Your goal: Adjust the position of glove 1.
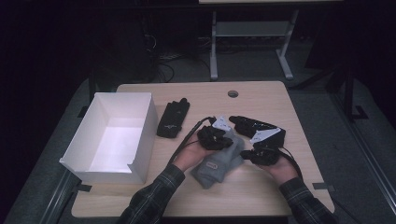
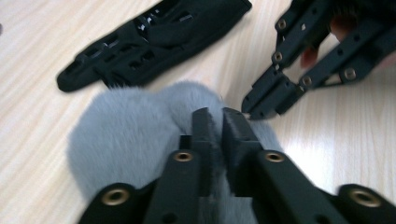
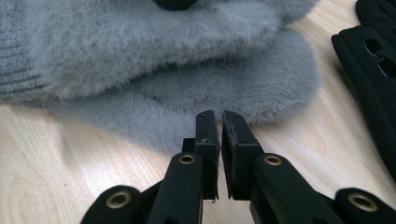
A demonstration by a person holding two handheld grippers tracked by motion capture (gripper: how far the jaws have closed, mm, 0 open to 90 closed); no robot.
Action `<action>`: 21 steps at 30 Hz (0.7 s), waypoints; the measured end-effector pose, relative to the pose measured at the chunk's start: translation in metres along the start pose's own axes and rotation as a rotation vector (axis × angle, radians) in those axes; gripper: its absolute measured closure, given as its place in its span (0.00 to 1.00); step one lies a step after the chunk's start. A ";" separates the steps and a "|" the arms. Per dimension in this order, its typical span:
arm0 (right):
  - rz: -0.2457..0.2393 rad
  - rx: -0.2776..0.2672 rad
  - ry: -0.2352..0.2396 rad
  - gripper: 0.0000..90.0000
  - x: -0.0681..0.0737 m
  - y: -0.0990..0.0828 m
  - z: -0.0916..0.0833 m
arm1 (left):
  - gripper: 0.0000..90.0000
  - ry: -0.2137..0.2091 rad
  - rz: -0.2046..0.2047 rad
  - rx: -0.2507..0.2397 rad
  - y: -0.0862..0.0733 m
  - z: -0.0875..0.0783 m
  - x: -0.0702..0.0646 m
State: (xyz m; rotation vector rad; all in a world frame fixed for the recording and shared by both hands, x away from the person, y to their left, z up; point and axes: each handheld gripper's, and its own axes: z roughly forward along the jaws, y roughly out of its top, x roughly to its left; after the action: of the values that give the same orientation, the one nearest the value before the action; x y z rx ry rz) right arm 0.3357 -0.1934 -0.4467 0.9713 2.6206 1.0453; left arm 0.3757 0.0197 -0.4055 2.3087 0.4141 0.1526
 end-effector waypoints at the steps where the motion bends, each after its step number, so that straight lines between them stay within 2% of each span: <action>1: 0.000 -0.001 0.000 0.93 0.000 0.000 0.000 | 0.87 0.013 -0.001 0.004 0.003 0.000 0.000; 3: -0.001 0.002 -0.004 0.92 0.000 0.000 0.000 | 0.78 0.015 -0.009 0.006 0.006 0.001 0.002; 5: 0.002 0.001 -0.005 0.92 0.000 -0.001 -0.001 | 0.73 0.003 -0.051 -0.006 0.008 0.003 0.002; 8: -0.003 0.000 -0.007 0.92 -0.001 -0.001 -0.001 | 0.65 -0.005 -0.084 0.015 0.009 0.010 0.000; 11: -0.003 -0.002 -0.006 0.91 -0.001 -0.002 -0.002 | 0.63 0.009 -0.086 0.063 0.008 0.019 -0.001; 14: -0.003 -0.003 -0.007 0.91 -0.001 -0.002 -0.002 | 0.77 0.007 -0.072 0.099 0.006 0.025 -0.001; 17: -0.006 0.001 -0.007 0.91 -0.001 -0.002 -0.002 | 0.91 0.008 -0.059 0.108 0.006 0.027 -0.003; 21: -0.007 0.006 -0.007 0.91 0.000 -0.002 -0.001 | 0.95 0.004 -0.026 0.097 0.009 0.019 -0.003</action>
State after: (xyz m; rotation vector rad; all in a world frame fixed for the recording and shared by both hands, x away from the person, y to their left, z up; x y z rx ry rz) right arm 0.3344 -0.1955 -0.4472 0.9645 2.6209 1.0318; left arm 0.3792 0.0002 -0.4123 2.3976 0.4625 0.1273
